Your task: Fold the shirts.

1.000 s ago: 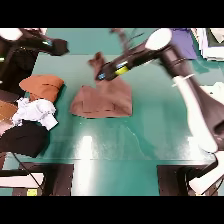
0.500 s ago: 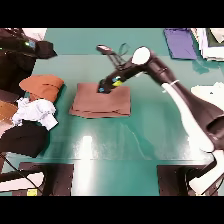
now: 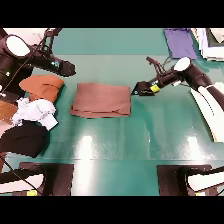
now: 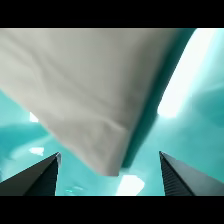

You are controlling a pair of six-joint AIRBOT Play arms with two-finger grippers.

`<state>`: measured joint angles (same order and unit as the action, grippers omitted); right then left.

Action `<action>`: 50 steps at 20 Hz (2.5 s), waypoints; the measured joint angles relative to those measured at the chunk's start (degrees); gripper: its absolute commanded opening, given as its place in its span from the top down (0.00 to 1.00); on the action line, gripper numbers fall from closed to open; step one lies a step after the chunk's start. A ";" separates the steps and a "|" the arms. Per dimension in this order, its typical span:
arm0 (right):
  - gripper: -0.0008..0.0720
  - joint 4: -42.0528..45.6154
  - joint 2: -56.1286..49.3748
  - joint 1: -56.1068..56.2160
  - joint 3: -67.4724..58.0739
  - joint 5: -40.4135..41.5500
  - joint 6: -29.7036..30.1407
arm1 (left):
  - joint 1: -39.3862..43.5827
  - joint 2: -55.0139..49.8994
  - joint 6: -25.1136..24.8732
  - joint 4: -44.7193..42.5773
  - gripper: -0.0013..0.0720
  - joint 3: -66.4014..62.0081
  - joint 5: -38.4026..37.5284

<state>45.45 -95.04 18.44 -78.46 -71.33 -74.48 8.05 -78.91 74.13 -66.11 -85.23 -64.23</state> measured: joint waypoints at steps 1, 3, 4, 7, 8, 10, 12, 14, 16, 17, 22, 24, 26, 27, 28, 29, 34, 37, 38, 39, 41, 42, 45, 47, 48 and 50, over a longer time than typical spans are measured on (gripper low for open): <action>0.06 -2.19 -0.76 -0.52 1.81 1.11 0.20 | 0.07 0.00 -0.15 0.02 0.94 0.15 0.24; 0.11 -7.04 -3.04 -0.42 4.15 2.49 1.18 | 0.13 0.02 -0.39 0.04 0.94 0.37 0.50; 0.13 -8.87 -4.44 0.15 4.46 3.52 1.55 | 0.15 0.02 -0.52 0.07 0.94 0.44 0.74; 0.14 -14.36 -8.85 3.41 2.05 4.42 2.69 | 0.31 0.00 -0.74 0.13 0.94 0.55 1.03; 0.24 -15.37 -10.14 4.59 0.63 4.72 2.91 | 0.31 0.02 -0.79 0.13 0.94 0.57 1.05; 0.47 -16.50 -12.76 7.17 -2.45 5.53 3.17 | 0.26 0.02 -0.94 0.13 0.94 0.57 1.18; 0.96 -17.73 -14.71 9.38 -5.05 5.90 3.54 | 0.31 0.02 -0.98 0.15 0.94 0.59 1.18; 0.97 -18.05 -15.96 10.86 -6.88 6.56 4.68 | 0.28 0.00 -1.01 0.26 0.94 0.59 1.18; 0.97 -18.25 -15.87 11.19 -7.87 7.26 5.49 | 0.26 0.02 -1.03 0.79 0.94 0.59 1.09; 0.97 -17.90 -15.04 10.64 -8.11 7.13 5.31 | 0.28 0.00 -1.03 1.14 0.95 0.59 0.98; 0.97 -10.10 -3.76 0.66 -8.83 4.59 1.38 | 0.28 0.02 -0.98 5.16 0.95 0.59 0.79; 0.97 -6.05 0.92 -5.88 -8.87 3.02 0.07 | 0.28 0.02 -0.98 7.32 0.95 0.59 1.09; 0.97 -3.19 4.74 -13.09 -8.92 1.64 -0.48 | 0.28 0.02 -0.94 9.09 0.95 0.59 1.53; 0.97 -2.03 6.19 -16.94 -8.92 1.31 -0.90 | 0.31 0.00 -0.94 9.70 0.95 0.59 1.73; 0.97 -1.20 7.23 -20.52 -8.94 1.31 -1.07 | 0.28 0.00 -0.94 10.08 0.95 0.59 1.77; 0.97 -0.61 8.13 -24.33 -8.96 1.51 -1.22 | 0.28 0.02 -0.92 10.47 0.95 0.61 1.97; 0.97 0.44 9.35 -39.23 -8.98 6.71 -1.29 | 0.28 0.02 -0.72 11.19 0.95 0.66 2.14; 0.97 -0.98 8.83 -44.70 -9.66 10.14 -0.09 | 0.31 0.02 -0.61 11.43 0.95 0.66 2.19; 0.97 -1.38 8.33 -46.10 -10.69 10.67 0.24 | 0.28 0.02 -0.57 11.47 0.95 0.66 2.21; 0.97 -1.77 7.82 -47.17 -12.09 10.86 0.52 | 0.28 0.02 -0.57 11.47 0.95 0.66 2.23; 0.97 -2.67 6.67 -48.63 -16.00 10.60 0.98 | 0.28 0.02 -0.55 11.52 0.95 0.66 2.25; 0.97 -2.93 6.19 -49.18 -18.14 10.03 1.11 | 0.28 0.02 -0.55 11.54 0.95 0.66 2.23; 0.97 -3.34 5.25 -50.40 -24.65 7.87 1.33 | 0.28 0.00 -0.55 11.52 0.95 0.66 2.23; 0.97 -3.48 4.96 -50.99 -28.30 6.29 1.38 | 0.28 0.02 -0.55 11.52 0.95 0.66 2.21; 0.97 -3.45 4.90 -51.36 -29.94 5.27 1.40 | 0.28 0.00 -0.55 11.52 0.95 0.66 2.19; 0.97 -3.41 4.83 -51.80 -32.57 3.41 1.42 | 0.28 0.00 -0.55 11.50 0.94 0.66 2.10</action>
<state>42.04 -90.21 -33.36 -111.02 -67.92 -73.06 8.34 -78.91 73.58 -54.61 -84.58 -62.13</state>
